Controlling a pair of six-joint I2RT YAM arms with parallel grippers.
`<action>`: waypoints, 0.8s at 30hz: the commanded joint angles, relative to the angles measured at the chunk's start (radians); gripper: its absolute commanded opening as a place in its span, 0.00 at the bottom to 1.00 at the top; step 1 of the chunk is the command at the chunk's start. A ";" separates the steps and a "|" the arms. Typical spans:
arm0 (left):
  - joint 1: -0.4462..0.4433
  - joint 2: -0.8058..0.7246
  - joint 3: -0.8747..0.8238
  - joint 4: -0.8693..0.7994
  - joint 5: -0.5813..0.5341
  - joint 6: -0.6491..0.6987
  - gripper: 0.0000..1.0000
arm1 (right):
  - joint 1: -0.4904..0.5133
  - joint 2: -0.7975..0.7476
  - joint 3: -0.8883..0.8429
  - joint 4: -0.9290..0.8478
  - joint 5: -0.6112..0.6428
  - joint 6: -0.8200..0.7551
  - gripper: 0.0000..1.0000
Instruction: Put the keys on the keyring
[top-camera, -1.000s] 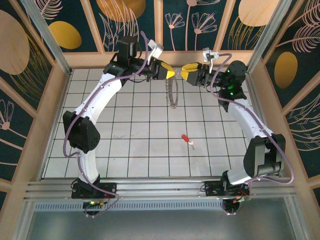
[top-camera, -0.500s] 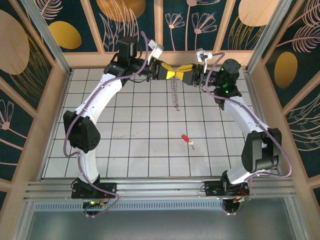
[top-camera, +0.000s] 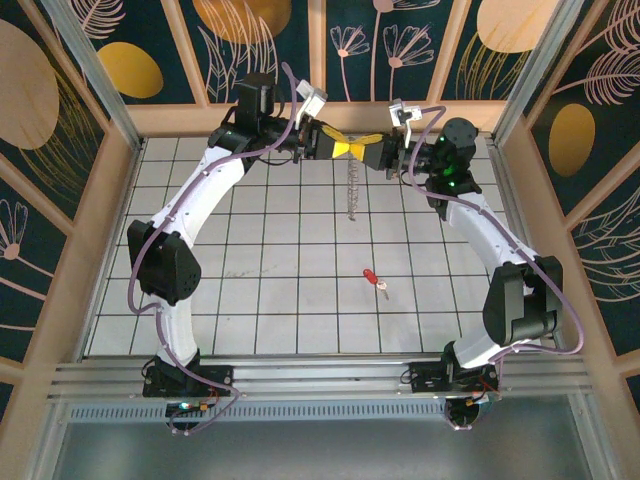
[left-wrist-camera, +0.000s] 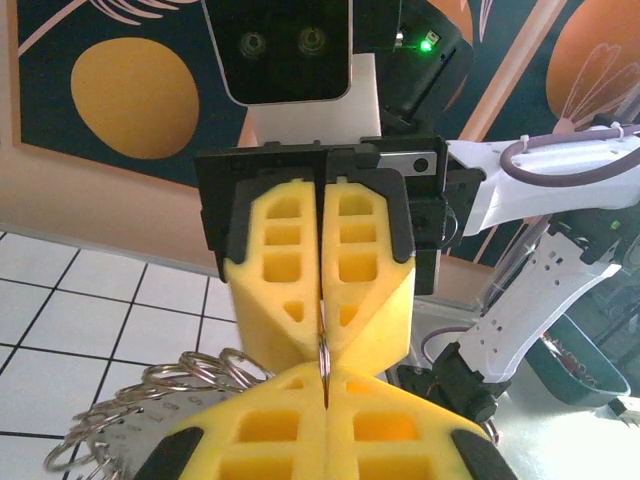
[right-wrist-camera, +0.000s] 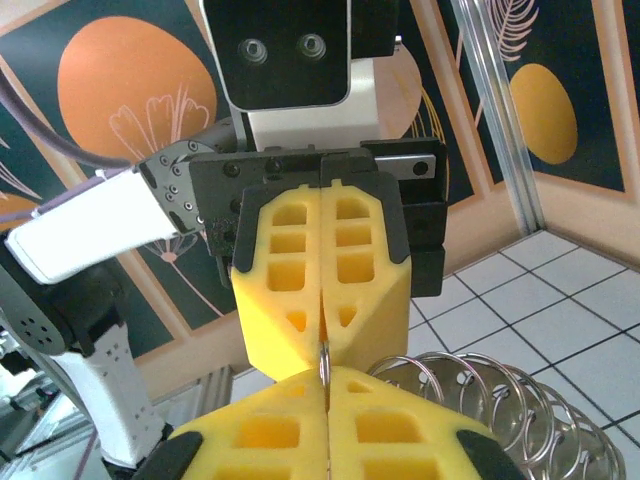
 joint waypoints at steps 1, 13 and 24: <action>0.001 0.008 -0.002 0.048 0.023 -0.011 0.00 | 0.010 -0.006 0.031 0.016 -0.010 -0.023 0.00; 0.001 -0.116 -0.145 0.275 -0.256 -0.137 0.52 | -0.036 -0.021 -0.031 0.280 0.082 0.099 0.00; 0.002 -0.152 -0.222 0.453 -0.447 -0.317 0.56 | -0.041 -0.003 -0.111 0.679 0.220 0.316 0.00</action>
